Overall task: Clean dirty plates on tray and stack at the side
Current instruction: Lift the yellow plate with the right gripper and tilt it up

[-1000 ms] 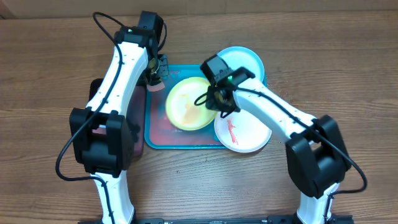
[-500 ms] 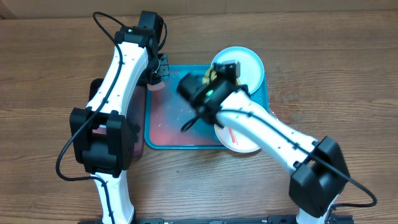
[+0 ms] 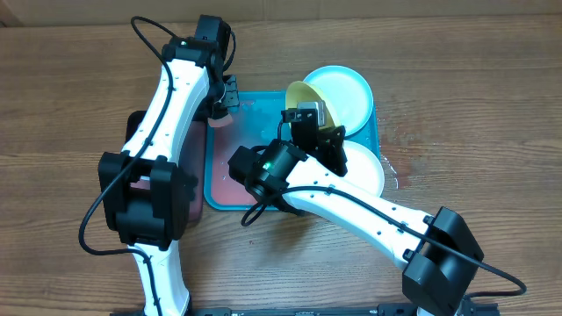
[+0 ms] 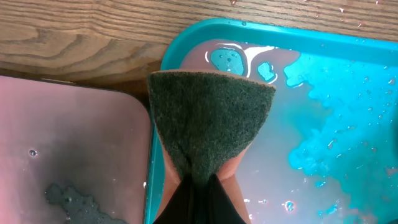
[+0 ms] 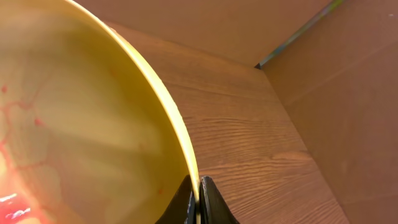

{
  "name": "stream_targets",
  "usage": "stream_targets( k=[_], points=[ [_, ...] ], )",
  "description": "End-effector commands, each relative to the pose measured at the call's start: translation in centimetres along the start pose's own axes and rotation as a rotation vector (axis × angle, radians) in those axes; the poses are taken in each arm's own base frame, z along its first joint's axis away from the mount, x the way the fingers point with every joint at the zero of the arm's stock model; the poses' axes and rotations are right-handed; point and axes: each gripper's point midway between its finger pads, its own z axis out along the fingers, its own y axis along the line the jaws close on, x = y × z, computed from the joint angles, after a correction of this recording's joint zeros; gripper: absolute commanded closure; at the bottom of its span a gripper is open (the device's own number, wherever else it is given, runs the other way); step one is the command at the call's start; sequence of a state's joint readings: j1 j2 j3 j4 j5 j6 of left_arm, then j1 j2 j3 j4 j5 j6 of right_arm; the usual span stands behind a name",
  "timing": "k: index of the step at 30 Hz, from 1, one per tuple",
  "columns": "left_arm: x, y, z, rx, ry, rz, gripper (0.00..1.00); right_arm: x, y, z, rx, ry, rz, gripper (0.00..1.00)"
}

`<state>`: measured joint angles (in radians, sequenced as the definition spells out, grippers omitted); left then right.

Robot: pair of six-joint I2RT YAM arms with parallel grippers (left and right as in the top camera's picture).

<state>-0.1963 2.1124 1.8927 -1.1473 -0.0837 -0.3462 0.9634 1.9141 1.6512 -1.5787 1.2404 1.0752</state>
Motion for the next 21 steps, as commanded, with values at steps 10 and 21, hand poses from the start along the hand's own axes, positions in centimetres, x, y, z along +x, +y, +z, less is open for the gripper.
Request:
stream_targets(
  k=[10,21],
  points=[
    [0.0,-0.2,-0.2,-0.005,-0.009,-0.019,0.96,-0.9,-0.8,-0.5,-0.024,0.008,0.138,0.97],
    [0.0,-0.3,-0.2,0.002,-0.005,-0.018,0.96,3.7,4.6,2.4,-0.381,0.501,0.097,0.96]
  ],
)
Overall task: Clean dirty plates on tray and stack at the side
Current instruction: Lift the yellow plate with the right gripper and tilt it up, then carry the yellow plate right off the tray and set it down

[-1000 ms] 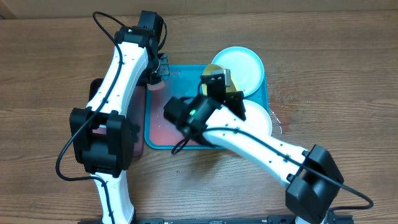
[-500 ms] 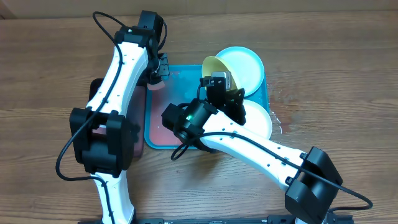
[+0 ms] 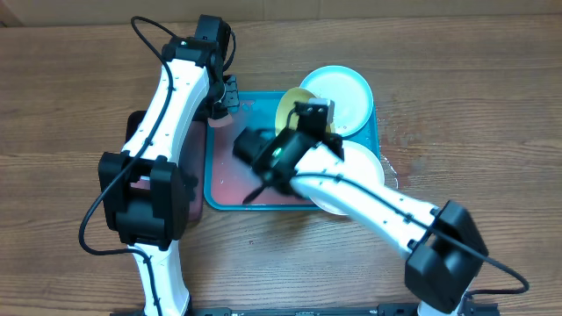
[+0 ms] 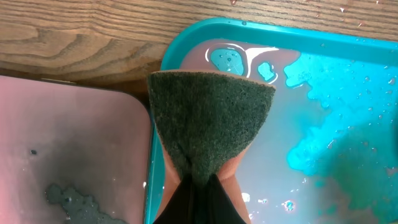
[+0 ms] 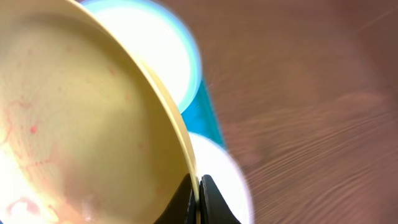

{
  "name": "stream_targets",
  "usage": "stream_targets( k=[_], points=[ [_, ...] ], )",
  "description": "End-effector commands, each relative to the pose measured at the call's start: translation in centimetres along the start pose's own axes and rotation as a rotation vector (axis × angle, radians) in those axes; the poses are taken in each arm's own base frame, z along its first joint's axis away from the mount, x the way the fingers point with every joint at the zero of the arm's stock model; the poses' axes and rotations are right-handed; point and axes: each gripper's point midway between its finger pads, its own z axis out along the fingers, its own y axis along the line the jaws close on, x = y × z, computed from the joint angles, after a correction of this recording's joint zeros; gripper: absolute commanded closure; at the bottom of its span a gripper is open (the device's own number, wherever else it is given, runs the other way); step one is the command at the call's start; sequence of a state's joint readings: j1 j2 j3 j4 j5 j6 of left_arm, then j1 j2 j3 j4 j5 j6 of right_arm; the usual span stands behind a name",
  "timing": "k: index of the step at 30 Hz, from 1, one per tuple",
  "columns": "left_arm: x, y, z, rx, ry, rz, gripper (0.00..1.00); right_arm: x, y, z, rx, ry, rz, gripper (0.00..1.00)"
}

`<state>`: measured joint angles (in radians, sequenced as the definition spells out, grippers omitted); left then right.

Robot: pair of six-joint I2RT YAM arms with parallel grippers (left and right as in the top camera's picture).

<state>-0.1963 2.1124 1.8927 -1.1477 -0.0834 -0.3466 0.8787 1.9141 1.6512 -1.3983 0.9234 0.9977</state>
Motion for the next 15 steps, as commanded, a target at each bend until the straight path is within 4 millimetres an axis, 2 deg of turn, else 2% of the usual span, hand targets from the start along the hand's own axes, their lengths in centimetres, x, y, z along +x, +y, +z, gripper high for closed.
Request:
stream_targets(
  k=[1,5,8,11,15],
  points=[
    [0.0,-0.3,-0.2,0.002,-0.006,-0.018,0.96,0.3,1.1,1.3,-0.26,0.276,-0.031,0.96],
    [0.0,-0.3,-0.2,0.002,-0.006,-0.018,0.96,-1.7,1.1,3.0,-0.512,0.407,0.032,0.96],
    [0.0,-0.3,-0.2,0.002,-0.006,-0.018,0.96,-3.5,-0.8,5.2,-0.648,0.473,0.115,0.96],
    [0.0,-0.3,-0.2,0.002,-0.006,-0.018,0.96,-4.1,-5.1,9.5,-0.645,0.533,0.24,0.96],
    [0.0,-0.3,-0.2,0.002,-0.007,-0.018,0.96,-3.1,-11.5,15.5,-0.539,0.578,0.415,0.96]
  ],
)
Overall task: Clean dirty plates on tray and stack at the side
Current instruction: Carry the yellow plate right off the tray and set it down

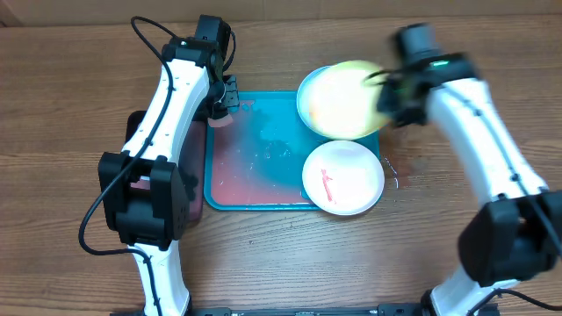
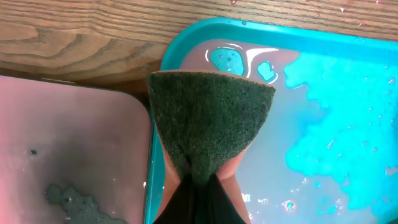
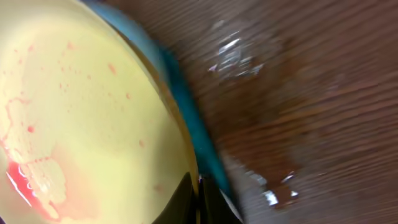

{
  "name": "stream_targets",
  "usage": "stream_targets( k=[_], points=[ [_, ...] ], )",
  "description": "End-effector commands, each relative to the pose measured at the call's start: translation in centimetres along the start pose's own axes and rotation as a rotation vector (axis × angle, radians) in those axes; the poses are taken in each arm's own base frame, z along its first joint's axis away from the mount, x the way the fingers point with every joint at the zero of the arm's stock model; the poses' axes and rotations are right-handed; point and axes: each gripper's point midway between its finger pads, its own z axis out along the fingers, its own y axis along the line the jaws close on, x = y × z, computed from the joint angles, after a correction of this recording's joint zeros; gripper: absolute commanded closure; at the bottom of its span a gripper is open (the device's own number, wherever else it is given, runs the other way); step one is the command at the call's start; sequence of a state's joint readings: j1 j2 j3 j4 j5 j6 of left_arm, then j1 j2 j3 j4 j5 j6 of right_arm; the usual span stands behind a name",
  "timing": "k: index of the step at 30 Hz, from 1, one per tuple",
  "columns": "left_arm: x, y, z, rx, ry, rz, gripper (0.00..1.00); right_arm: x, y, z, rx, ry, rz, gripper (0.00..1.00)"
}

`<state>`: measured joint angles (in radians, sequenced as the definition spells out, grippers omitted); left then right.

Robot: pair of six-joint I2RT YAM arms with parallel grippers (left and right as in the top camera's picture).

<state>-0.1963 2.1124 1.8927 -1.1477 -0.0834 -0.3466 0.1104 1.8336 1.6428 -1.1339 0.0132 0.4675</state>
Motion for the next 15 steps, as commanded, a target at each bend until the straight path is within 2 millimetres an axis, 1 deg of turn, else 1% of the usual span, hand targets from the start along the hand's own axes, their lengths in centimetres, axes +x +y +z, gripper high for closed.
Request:
stream_targets(
  k=[1,4,6,8,11,15],
  points=[
    [0.0,-0.3,-0.2,0.003,-0.007,-0.018,0.96,-1.8,-5.3,0.1,-0.067,0.016,0.103,0.96],
    [-0.1,-0.3,-0.2,0.004,-0.01,-0.018,0.96,-2.1,-10.2,1.9,-0.046,0.026,0.226,0.96],
    [-0.1,-0.3,-0.2,0.004,-0.01,-0.018,0.96,-1.6,-12.8,3.2,-0.029,0.036,0.287,0.96],
    [-0.1,-0.4,-0.2,0.005,-0.01,-0.018,0.96,-0.8,-15.0,4.6,-0.013,0.046,0.337,0.97],
    [-0.1,-0.4,-0.2,0.005,-0.011,-0.017,0.96,0.7,-16.9,6.4,0.001,0.059,0.385,0.96],
    [-0.1,-0.8,-0.2,0.009,-0.016,-0.011,0.96,2.6,-17.8,8.5,0.012,0.077,0.395,0.97]
  ],
)
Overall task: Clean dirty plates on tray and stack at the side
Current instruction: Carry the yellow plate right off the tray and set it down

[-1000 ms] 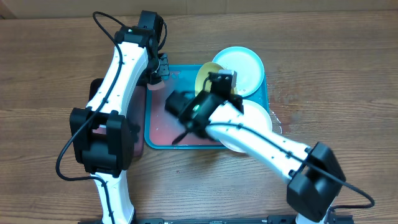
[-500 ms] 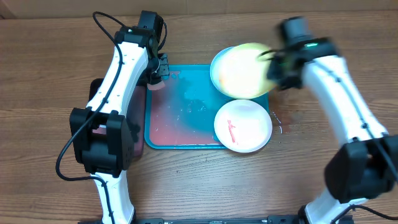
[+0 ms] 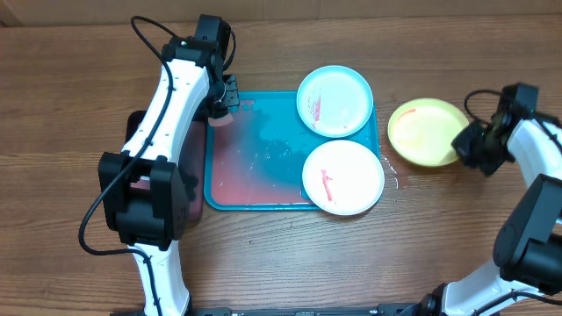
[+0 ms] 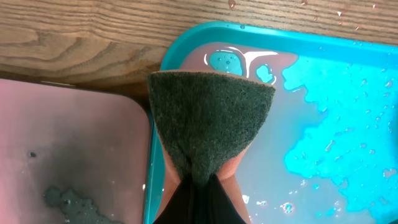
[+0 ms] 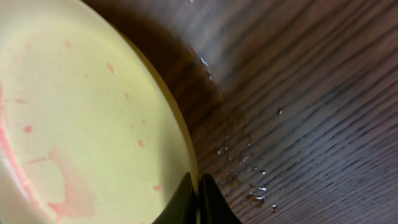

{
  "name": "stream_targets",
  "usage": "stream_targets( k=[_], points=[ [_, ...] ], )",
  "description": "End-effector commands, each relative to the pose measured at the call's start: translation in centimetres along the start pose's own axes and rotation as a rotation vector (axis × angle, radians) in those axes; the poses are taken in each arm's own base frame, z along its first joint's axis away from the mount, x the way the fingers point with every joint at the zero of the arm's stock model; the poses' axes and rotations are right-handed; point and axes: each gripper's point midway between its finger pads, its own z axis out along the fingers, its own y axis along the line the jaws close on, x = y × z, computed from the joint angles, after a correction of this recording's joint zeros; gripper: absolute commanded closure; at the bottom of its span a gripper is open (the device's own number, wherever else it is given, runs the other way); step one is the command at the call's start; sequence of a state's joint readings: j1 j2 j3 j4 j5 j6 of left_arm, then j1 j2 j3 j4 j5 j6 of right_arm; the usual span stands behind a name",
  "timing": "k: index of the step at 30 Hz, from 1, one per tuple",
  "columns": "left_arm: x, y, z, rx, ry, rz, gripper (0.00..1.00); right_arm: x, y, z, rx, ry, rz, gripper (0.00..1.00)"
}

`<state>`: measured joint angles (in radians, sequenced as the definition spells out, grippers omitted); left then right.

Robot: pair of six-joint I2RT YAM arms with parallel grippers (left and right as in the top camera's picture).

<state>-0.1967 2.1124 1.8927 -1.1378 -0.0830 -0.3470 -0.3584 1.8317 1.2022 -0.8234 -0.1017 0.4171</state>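
Observation:
The yellow plate [image 3: 426,131] [image 5: 87,124], streaked with red, is over the wood to the right of the teal tray [image 3: 255,149]; my right gripper [image 3: 464,144] [image 5: 197,193] is shut on its right rim. Two dirty plates sit on the tray's right side: a light-blue one [image 3: 335,100] at the back and a white one [image 3: 343,176] in front, both with red smears. My left gripper [image 3: 221,112] [image 4: 198,186] is shut on a dark green scouring sponge [image 4: 208,121] over the tray's back left corner [image 4: 180,53].
A pink tray [image 3: 189,189] [image 4: 68,149] lies left of the teal one, mostly under my left arm. Pinkish water pools in the teal tray [image 4: 292,180]. Water drops spot the wood by the yellow plate [image 5: 242,155].
My right gripper has carried the yellow plate from over the light-blue plate at the tray's back right to the bare wood right of the tray. The left gripper and sponge have not moved.
My right gripper first held the yellow plate tilted up over the middle of the tray. It then stood over the tray's back, then over the light-blue plate, and now sits low beside the tray on the right. My left gripper kept the sponge at the tray's corner throughout.

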Motion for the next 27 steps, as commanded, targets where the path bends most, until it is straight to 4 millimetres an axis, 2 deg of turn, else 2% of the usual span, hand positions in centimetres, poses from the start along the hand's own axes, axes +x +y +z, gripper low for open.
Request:
stream_targets(
  k=[1,2,3,5,7,9,13,16,18,22,27],
  points=[
    [0.1,-0.8,-0.2,0.006,-0.008,-0.008,0.96,1.2,0.0,0.5,-0.031,0.001,-0.019,0.96],
    [0.2,-0.9,-0.2,0.006,-0.008,-0.005,0.96,1.4,-0.2,0.9,-0.03,0.003,-0.019,0.96],
    [0.2,-1.0,-0.2,0.007,-0.008,-0.003,0.96,1.6,-0.3,1.1,-0.029,0.005,-0.018,0.9],
    [0.3,-1.3,-0.3,0.008,-0.008,0.003,0.96,1.7,-0.3,1.1,-0.028,0.01,-0.019,0.64],
    [0.3,-1.6,-0.3,0.011,-0.01,0.009,0.96,1.9,-0.1,0.5,-0.035,0.029,-0.034,0.52],
    [0.4,-2.0,-0.3,0.014,-0.013,0.018,0.96,2.1,0.6,-0.7,-0.051,0.058,-0.048,0.51],
    [0.5,-2.5,-0.4,0.017,-0.019,0.03,0.96,2.7,3.7,-4.1,-0.16,0.091,-0.161,0.5],
    [0.5,-2.7,-0.4,0.019,-0.02,0.032,0.96,4.3,6.0,-5.7,-0.22,0.11,-0.249,0.5],
    [0.5,-2.7,-0.4,0.019,-0.022,0.032,0.96,5.8,6.8,-5.7,-0.218,0.136,-0.306,0.51],
    [0.4,-2.7,-0.4,0.02,-0.022,0.032,0.96,9.7,8.1,-4.4,-0.191,0.197,-0.46,0.52],
    [0.4,-2.7,-0.4,0.02,-0.023,0.031,0.96,12.3,8.2,-2.2,-0.113,0.194,-0.592,0.53]
  ],
)
